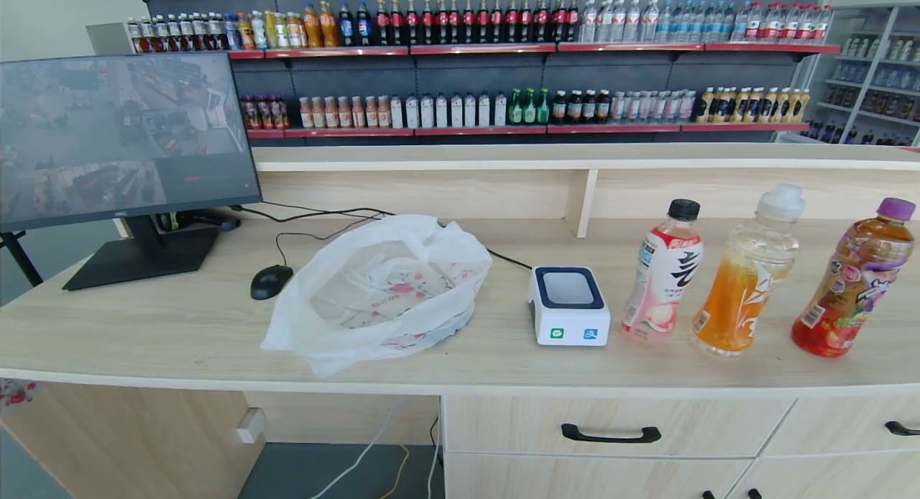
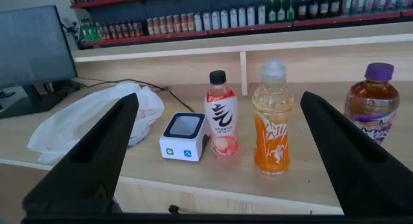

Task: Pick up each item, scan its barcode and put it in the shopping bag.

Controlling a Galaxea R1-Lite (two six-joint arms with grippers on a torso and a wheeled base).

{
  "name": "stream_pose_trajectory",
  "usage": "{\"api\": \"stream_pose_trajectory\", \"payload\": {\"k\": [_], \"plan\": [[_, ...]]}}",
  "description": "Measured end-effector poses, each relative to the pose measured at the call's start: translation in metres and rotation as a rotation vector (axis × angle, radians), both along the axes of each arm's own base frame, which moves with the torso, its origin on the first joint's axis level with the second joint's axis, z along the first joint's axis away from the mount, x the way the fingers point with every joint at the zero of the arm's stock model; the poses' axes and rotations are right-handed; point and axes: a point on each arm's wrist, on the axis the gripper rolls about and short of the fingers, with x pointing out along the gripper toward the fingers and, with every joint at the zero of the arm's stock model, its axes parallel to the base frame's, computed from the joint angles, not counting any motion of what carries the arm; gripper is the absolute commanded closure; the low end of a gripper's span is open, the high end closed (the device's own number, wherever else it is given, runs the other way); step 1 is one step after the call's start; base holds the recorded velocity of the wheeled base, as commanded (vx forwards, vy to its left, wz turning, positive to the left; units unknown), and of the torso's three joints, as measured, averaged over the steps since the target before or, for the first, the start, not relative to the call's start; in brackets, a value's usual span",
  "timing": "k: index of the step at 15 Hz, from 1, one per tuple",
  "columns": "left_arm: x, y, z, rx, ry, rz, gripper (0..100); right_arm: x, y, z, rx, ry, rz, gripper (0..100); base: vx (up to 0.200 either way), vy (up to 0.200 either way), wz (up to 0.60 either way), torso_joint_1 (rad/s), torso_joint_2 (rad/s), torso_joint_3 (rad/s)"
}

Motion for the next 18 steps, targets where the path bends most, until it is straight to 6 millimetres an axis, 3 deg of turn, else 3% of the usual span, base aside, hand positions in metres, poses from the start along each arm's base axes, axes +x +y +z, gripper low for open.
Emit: {"api": "stream_pose_trajectory", "payload": {"k": [5, 9, 15, 18], "plan": [[0.0, 0.0, 0.0, 0.0, 0.0, 0.0, 0, 0.054, 0.015, 0.009, -0.117, -0.001, 0.127, 0, 0.0, 0.0, 0.0, 0.0, 0.0, 0.0], [0.0, 0.0, 0.0, 0.0, 0.0, 0.0, 0, 0.084, 0.024, 0.012, -0.169, -0.021, 0.139, 0, 0.0, 0.0, 0.0, 0.0, 0.0, 0.0], [0.0, 0.0, 0.0, 0.0, 0.0, 0.0, 0, 0.12, 0.044, 0.015, -0.141, -0.039, 0.213, 0, 0.0, 0.0, 0.0, 0.0, 0.0, 0.0], [0.0, 0.0, 0.0, 0.0, 0.0, 0.0, 0, 0.147, 0.052, 0.012, -0.099, -0.041, 0.22, 0, 0.0, 0.0, 0.0, 0.0, 0.0, 0.0]]}}
